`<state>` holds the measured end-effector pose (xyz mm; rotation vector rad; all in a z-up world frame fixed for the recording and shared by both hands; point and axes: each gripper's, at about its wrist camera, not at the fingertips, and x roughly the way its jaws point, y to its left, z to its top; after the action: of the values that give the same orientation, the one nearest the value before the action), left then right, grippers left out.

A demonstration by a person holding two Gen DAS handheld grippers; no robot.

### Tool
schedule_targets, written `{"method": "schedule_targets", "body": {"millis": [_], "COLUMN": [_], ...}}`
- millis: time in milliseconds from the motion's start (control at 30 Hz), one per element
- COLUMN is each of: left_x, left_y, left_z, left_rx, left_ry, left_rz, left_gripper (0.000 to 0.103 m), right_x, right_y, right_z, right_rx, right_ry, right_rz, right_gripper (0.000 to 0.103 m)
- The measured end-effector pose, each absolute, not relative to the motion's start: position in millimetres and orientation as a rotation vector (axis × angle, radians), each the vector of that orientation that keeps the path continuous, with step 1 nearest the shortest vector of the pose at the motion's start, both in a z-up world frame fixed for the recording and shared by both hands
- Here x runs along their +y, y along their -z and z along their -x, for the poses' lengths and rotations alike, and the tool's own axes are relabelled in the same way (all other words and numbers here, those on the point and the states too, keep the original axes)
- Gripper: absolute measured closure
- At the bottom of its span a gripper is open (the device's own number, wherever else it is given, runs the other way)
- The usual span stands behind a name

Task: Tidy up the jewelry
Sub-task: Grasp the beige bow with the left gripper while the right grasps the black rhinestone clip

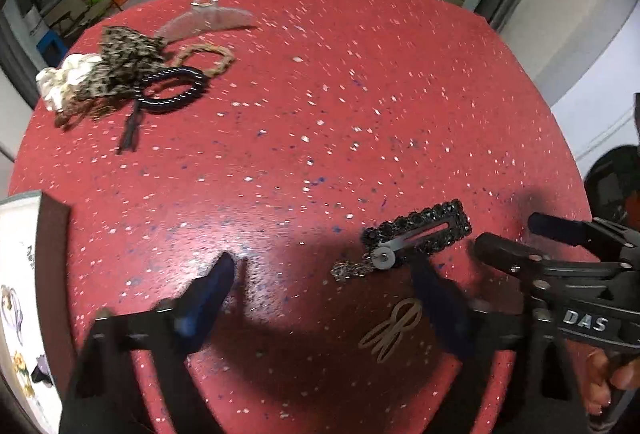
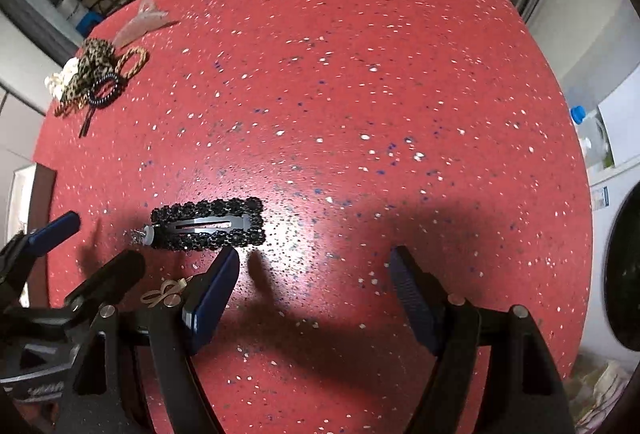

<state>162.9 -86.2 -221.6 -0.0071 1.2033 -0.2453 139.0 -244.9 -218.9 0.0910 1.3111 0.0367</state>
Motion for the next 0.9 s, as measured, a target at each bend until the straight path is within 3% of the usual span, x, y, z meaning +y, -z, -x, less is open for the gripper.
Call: {"method": "schedule_targets", "body": {"millis": [67, 100, 200, 300, 533, 567, 900], "left_x": [-90, -91, -95, -100, -93, -90, -71], "left_y": [225, 224, 223, 224, 218, 217, 211], "left_z": [-164, -164, -164, -165, -164, -164, -161], "left_rx": [1.216, 1.206, 1.205, 1.210, 1.194, 1.193, 1.198], "left_ry": [0.264, 0.273, 0.309, 0.342, 0.352, 0.351, 0.330], "left_rz": [0.006, 0.001, 0.004, 0.007, 0.060, 0.071, 0.098], "left_gripper": [0.040, 0.040, 0.057, 0.088, 0.089, 0.102, 0.102], "right_x": [-250, -253, -261, -266, -257, -255, -216], "right_y": [217, 217, 214, 213, 210, 209, 208], "right_z": [-136, -135, -130, -126, -136, -137, -147], "right_rx": [1.308, 1.306, 1.303, 1.303, 1.281, 1.275, 1.237], "right_ry": [-0.036, -0.036, -0.030, -0.026, -0.064, -0.080, -0.223], "right_rz": [-0.092, -0.094, -0.106, -0.114, -0.101, -0.093, 0.076], "right_gripper": [0.023, 0.023, 0.023, 0.023, 0.023, 0.023, 0.023]}}
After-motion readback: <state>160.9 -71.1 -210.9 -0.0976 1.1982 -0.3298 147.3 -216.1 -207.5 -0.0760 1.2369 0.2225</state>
